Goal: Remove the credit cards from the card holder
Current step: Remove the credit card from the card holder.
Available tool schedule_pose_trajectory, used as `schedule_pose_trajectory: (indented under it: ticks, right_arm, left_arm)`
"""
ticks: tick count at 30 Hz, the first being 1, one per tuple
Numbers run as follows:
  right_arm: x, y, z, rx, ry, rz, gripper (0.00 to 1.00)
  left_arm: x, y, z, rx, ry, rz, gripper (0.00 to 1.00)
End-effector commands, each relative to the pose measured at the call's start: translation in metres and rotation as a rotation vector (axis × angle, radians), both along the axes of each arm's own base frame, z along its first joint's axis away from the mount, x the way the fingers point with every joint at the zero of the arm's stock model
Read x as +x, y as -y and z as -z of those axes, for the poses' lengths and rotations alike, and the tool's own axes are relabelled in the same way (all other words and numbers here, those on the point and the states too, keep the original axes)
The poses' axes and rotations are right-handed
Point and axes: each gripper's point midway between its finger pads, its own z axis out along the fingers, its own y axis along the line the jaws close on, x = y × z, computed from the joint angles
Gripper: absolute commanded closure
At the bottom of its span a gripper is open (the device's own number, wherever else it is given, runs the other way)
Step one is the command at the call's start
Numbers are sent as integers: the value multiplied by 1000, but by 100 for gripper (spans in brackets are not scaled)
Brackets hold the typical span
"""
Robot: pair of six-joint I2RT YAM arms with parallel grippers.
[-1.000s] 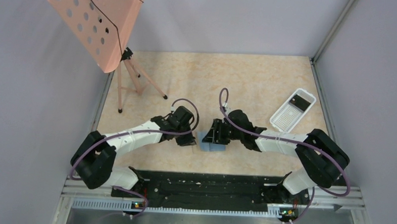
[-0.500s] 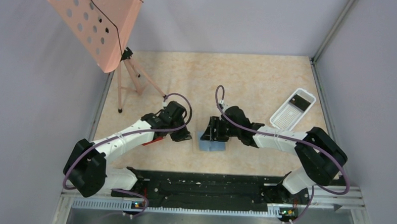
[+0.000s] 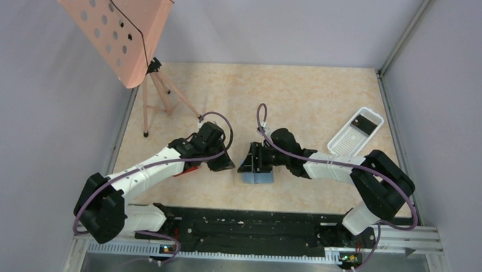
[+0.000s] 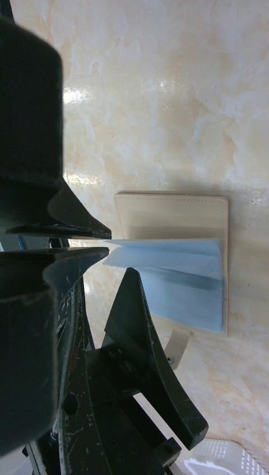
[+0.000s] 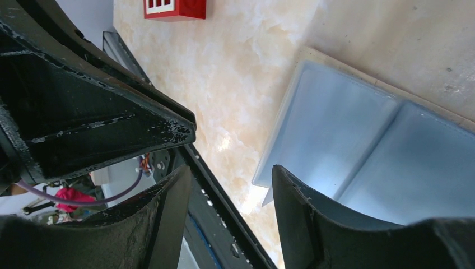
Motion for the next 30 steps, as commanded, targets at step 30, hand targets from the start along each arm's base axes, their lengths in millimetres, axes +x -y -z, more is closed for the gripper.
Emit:
schedule_pose_trajectory:
  ticks: [30]
  right_arm:
    - [39, 63, -8, -155, 82, 222, 50]
  left_arm:
    - [-1, 46, -17, -178, 43, 239, 84]
